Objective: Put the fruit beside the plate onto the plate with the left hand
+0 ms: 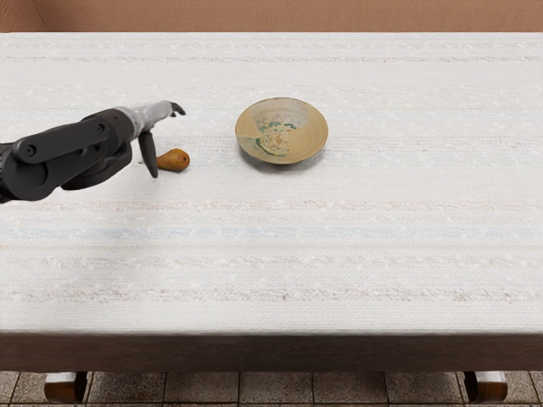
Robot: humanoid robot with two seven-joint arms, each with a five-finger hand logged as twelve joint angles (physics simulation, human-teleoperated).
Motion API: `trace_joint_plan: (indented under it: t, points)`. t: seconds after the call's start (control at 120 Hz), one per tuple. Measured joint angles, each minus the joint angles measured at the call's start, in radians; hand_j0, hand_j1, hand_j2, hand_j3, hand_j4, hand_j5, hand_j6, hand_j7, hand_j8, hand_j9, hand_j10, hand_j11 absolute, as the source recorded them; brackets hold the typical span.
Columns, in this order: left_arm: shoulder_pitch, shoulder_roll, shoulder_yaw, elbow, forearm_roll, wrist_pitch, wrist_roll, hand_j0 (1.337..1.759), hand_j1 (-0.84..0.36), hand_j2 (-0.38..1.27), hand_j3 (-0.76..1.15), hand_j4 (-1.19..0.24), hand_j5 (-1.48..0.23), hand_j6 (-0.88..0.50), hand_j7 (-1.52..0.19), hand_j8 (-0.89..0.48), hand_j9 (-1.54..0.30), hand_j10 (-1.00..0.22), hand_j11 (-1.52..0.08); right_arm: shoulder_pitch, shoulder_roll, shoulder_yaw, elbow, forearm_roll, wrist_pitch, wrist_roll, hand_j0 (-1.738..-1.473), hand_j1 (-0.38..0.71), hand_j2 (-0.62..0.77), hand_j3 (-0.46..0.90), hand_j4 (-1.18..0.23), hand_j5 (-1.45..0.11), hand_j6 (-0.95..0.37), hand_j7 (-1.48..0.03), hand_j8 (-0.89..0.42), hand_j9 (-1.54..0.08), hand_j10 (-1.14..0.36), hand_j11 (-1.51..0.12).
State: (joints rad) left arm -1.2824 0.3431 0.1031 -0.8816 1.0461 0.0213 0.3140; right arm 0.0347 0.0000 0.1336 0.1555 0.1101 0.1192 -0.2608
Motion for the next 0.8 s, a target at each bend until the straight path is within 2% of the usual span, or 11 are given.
trace_joint_plan:
  t: [0.317, 0.8]
  points:
    - [0.021, -0.001, 0.004, -0.002, -0.001, -0.01, 0.017, 1.658, 0.13, 0.04, 0.0, -0.19, -0.24, -0.19, -0.24, -0.19, -0.24, -0.19, -0.24, -0.033, 0.0, 0.0, -0.001, 0.0, 0.0, 0.002, -1.658, -0.31, -0.01, 0.0, -0.03, -0.04, -0.03, -0.04, -0.03, -0.04, -0.03, -0.04]
    - [0.02, -0.02, 0.02, 0.013, 0.0, -0.014, 0.023, 1.658, 0.13, 0.04, 0.0, -0.19, -0.24, -0.19, -0.24, -0.19, -0.24, -0.19, -0.24, -0.01, 0.0, 0.003, 0.001, 0.0, 0.0, 0.0, -1.658, -0.31, -0.01, 0.0, -0.03, -0.04, -0.03, -0.04, -0.03, -0.04, -0.03, -0.04]
